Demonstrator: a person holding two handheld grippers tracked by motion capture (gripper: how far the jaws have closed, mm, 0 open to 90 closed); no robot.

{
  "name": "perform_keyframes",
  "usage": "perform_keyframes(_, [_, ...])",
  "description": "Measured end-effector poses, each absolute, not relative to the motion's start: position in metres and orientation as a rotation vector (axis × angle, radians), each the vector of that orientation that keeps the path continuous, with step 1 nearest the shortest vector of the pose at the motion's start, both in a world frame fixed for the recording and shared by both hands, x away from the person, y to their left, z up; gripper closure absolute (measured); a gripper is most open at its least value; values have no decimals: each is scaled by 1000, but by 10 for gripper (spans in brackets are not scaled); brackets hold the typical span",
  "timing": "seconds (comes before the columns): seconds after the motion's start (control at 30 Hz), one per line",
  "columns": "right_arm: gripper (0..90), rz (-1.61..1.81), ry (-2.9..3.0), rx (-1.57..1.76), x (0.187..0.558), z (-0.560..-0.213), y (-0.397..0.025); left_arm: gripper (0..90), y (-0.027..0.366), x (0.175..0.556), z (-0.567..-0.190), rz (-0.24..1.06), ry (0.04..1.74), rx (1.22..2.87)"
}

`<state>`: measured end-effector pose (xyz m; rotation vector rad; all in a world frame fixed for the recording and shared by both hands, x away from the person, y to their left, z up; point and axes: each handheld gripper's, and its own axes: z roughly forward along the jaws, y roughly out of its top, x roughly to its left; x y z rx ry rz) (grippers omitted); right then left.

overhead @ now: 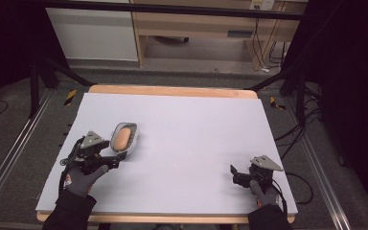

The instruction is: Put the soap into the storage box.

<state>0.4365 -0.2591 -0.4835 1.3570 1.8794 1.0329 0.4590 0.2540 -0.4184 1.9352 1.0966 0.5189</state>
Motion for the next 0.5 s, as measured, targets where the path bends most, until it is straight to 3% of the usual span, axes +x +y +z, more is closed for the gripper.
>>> perform_keyframes(0.5, [31, 1005, 1907, 1364, 436, -485, -260, 171, 304, 431, -457, 566, 1254, 1890])
